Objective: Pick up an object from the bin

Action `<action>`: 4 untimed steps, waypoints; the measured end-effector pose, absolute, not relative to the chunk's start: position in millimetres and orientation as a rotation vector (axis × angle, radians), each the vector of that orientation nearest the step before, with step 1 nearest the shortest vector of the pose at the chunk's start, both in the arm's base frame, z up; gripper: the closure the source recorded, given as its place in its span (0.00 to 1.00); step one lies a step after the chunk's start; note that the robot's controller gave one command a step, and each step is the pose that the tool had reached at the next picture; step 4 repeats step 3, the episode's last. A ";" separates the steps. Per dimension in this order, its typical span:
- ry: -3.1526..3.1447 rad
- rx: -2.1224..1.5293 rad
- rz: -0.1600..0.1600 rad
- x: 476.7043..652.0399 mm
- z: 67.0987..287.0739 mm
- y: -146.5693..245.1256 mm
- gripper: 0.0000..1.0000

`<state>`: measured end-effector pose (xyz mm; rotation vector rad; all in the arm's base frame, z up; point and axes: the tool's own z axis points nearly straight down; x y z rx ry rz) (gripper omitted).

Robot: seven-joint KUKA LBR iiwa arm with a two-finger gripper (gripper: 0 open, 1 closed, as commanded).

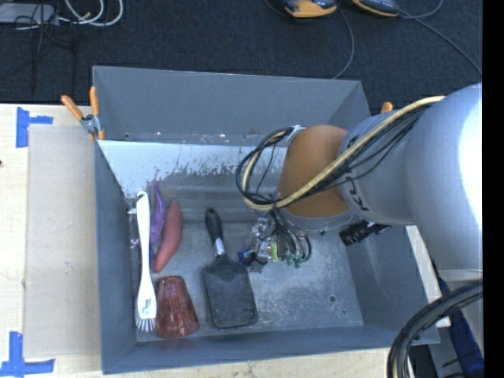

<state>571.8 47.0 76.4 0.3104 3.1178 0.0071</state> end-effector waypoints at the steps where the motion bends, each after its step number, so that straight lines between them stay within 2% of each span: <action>1: 3.130 0.304 0.003 559.5 118.0 52.1 1.00; 2: 3.126 0.308 0.005 559.4 185.9 59.1 1.00; 3: 3.132 0.290 0.003 555.4 238.5 60.7 1.00; 4: 3.132 0.290 0.003 555.4 238.5 60.7 1.00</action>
Offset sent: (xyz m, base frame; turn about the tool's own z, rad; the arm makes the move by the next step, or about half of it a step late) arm -0.0121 0.0166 0.1448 0.0011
